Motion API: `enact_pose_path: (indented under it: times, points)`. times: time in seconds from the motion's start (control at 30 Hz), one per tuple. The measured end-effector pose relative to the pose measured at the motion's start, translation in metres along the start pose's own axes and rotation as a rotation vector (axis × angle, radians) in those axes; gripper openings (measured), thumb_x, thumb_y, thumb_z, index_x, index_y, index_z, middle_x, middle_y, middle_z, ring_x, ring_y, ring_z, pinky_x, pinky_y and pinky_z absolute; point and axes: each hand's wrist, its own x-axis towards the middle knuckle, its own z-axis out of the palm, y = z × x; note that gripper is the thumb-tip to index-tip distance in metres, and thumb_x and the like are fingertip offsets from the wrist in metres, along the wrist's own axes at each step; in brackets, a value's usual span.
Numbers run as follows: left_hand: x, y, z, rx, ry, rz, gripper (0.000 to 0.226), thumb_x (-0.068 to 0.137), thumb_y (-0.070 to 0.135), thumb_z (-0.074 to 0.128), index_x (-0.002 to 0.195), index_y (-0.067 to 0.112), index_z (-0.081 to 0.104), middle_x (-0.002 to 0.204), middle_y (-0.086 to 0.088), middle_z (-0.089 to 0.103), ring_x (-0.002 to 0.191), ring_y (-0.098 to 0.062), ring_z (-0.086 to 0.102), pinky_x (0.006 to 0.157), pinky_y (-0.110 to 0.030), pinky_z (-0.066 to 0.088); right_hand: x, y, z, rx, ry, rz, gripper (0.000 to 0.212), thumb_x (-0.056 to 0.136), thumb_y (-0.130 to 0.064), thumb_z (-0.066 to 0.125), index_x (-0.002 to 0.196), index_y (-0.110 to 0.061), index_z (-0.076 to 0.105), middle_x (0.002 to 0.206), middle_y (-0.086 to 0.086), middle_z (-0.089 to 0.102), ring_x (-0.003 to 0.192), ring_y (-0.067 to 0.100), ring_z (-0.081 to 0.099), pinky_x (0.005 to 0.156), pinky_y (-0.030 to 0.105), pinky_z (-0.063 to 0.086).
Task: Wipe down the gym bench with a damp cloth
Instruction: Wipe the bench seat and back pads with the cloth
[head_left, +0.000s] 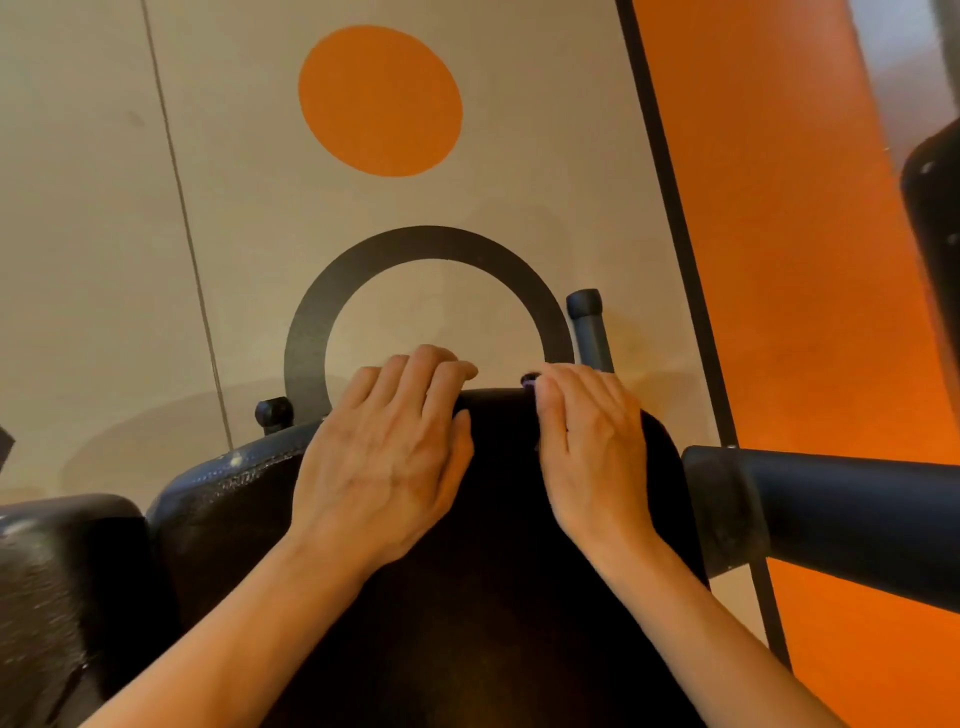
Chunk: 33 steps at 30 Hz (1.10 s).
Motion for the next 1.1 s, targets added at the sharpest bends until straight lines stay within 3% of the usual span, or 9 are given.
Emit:
enact_pose_path:
  times: [0.1,0.27,0.47,0.53,0.67,0.8,0.9,1.0,1.1]
  points:
    - [-0.007,-0.002,-0.010,-0.092,0.057,-0.053,0.038,0.096,0.036,0.037,0.128,0.018,0.048,0.122,-0.002,0.054,0.106,-0.017,0.052,0.090,-0.030,0.040,0.002,0.005,-0.010,0.032,-0.125,-0.103,0.041,0.102,-0.041,0.026,0.118,-0.024,0.061,0.114,-0.013,0.062,0.111,0.003,0.052,0.104,0.029,0.039]
    - [-0.051,-0.046,-0.025,-0.097,0.155,-0.338,0.037,0.097,0.033,0.032,0.121,0.015,0.052,0.114,-0.007,0.053,0.101,-0.022,0.048,0.086,-0.034,0.035,-0.002,0.021,-0.020,0.149,0.037,0.326,0.036,0.101,-0.032,0.031,0.083,-0.019,0.059,0.089,-0.008,0.060,0.098,0.014,0.054,0.094,0.034,0.042]
    - [-0.058,-0.052,-0.015,-0.124,0.171,-0.480,0.034,0.097,0.033,0.029,0.106,0.012,0.053,0.097,-0.005,0.050,0.087,-0.020,0.047,0.078,-0.031,0.032,-0.008,-0.066,0.018,0.041,-0.080,-0.230,0.041,0.102,-0.035,0.027,0.114,-0.019,0.062,0.109,-0.006,0.064,0.104,0.007,0.054,0.105,0.024,0.034]
    - [-0.058,-0.055,-0.015,-0.123,0.190,-0.475,0.031,0.097,0.032,0.029,0.101,0.012,0.053,0.093,-0.003,0.048,0.082,-0.020,0.045,0.075,-0.032,0.032,-0.005,-0.034,0.005,0.040,-0.088,-0.213,0.040,0.102,-0.039,0.027,0.119,-0.023,0.059,0.114,-0.009,0.061,0.109,0.003,0.052,0.103,0.021,0.036]
    - [-0.057,-0.057,-0.012,-0.141,0.168,-0.453,0.031,0.096,0.030,0.028,0.094,0.012,0.053,0.088,-0.005,0.049,0.078,-0.024,0.047,0.073,-0.042,0.038,-0.008,-0.010,-0.008,0.122,0.057,0.113,0.035,0.102,-0.037,0.025,0.093,-0.026,0.057,0.091,-0.010,0.057,0.091,-0.005,0.048,0.103,0.045,0.042]
    - [-0.056,-0.058,-0.013,-0.143,0.178,-0.444,0.030,0.095,0.029,0.029,0.091,0.012,0.053,0.083,-0.003,0.047,0.073,-0.023,0.045,0.069,-0.040,0.037,-0.015,-0.100,0.032,0.065,0.013,-0.173,0.037,0.103,-0.029,0.030,0.103,-0.018,0.065,0.100,-0.006,0.065,0.099,0.004,0.055,0.108,0.033,0.037]
    - [-0.058,-0.058,-0.012,-0.172,0.193,-0.430,0.028,0.095,0.028,0.030,0.090,0.013,0.053,0.082,-0.001,0.046,0.071,-0.021,0.045,0.067,-0.040,0.038,-0.007,-0.074,0.017,0.062,-0.112,-0.334,0.035,0.103,-0.030,0.033,0.116,-0.018,0.063,0.111,-0.007,0.065,0.107,0.005,0.055,0.104,0.028,0.040]
    - [-0.056,-0.059,-0.011,-0.173,0.199,-0.428,0.027,0.096,0.027,0.031,0.088,0.014,0.053,0.081,0.000,0.046,0.070,-0.020,0.045,0.065,-0.040,0.039,-0.001,-0.011,-0.008,0.135,-0.024,-0.039,0.034,0.102,-0.034,0.031,0.097,-0.022,0.062,0.093,-0.014,0.061,0.093,-0.002,0.053,0.094,0.043,0.048]
    - [-0.056,-0.059,-0.011,-0.184,0.203,-0.444,0.026,0.095,0.027,0.030,0.088,0.015,0.052,0.081,0.001,0.046,0.070,-0.019,0.044,0.065,-0.038,0.038,-0.008,-0.050,0.009,0.175,0.142,0.068,0.032,0.102,-0.031,0.033,0.093,-0.022,0.062,0.086,-0.011,0.060,0.090,0.000,0.052,0.100,0.045,0.044]
